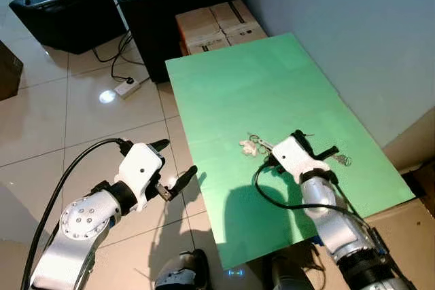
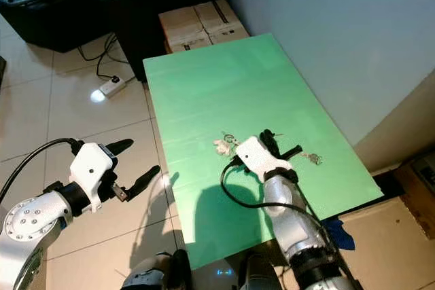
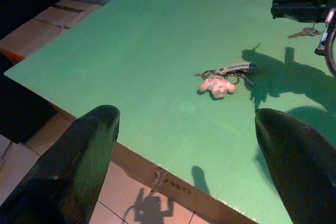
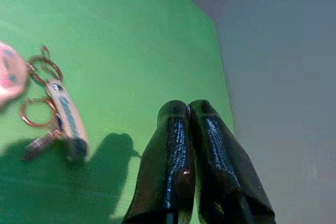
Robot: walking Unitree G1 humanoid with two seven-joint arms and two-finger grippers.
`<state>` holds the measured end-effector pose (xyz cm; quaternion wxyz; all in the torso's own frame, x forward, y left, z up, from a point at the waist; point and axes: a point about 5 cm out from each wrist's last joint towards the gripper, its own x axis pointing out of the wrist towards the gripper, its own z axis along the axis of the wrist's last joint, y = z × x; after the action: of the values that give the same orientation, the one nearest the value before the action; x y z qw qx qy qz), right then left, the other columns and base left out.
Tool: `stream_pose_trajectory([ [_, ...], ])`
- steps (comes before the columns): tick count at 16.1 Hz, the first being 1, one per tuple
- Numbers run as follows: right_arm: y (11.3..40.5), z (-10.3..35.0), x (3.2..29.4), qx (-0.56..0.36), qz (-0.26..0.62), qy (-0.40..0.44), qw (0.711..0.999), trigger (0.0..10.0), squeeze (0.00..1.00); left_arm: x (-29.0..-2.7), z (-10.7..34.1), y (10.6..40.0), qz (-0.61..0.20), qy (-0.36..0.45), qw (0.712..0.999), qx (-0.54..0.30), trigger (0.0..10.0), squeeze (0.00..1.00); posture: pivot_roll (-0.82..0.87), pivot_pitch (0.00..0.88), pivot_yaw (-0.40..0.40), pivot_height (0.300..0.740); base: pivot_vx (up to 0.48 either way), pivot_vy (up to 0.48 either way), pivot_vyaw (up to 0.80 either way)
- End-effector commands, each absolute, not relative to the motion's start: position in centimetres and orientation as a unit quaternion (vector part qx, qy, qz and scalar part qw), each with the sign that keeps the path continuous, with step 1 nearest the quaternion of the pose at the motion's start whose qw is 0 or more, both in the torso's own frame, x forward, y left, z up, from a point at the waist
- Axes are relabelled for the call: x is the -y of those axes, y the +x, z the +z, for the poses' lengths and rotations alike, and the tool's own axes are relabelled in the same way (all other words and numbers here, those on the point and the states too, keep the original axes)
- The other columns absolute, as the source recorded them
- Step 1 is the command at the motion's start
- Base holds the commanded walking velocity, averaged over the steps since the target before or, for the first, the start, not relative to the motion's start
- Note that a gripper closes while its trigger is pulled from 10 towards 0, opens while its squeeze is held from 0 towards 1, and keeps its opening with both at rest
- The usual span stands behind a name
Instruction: Hang keys on a hook
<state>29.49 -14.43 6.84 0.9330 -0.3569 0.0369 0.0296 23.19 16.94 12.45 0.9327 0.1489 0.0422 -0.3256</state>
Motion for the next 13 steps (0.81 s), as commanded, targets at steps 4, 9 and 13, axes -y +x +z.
stream_pose_trajectory([
  [4,28.6,8.8,12.4,0.025,0.076,-0.013,0.997,0.0,0.00,-17.0,12.1,22.8,-0.317,0.151,0.935,-0.042,10.0,0.00,0.05,0.149,0.092,0.740,0.000,0.000,0.00],
  [9,26.0,8.2,11.7,0.053,0.148,-0.060,0.986,0.0,0.00,-16.8,11.8,22.7,-0.315,0.147,0.937,-0.040,10.0,0.00,0.03,0.141,0.089,0.740,0.000,0.000,0.00],
  [13,24.9,8.3,12.7,0.086,0.114,-0.082,0.986,0.0,0.00,-16.7,11.6,22.6,-0.315,0.146,0.937,-0.038,10.0,0.00,0.03,0.134,0.091,0.740,0.000,0.000,0.00],
])
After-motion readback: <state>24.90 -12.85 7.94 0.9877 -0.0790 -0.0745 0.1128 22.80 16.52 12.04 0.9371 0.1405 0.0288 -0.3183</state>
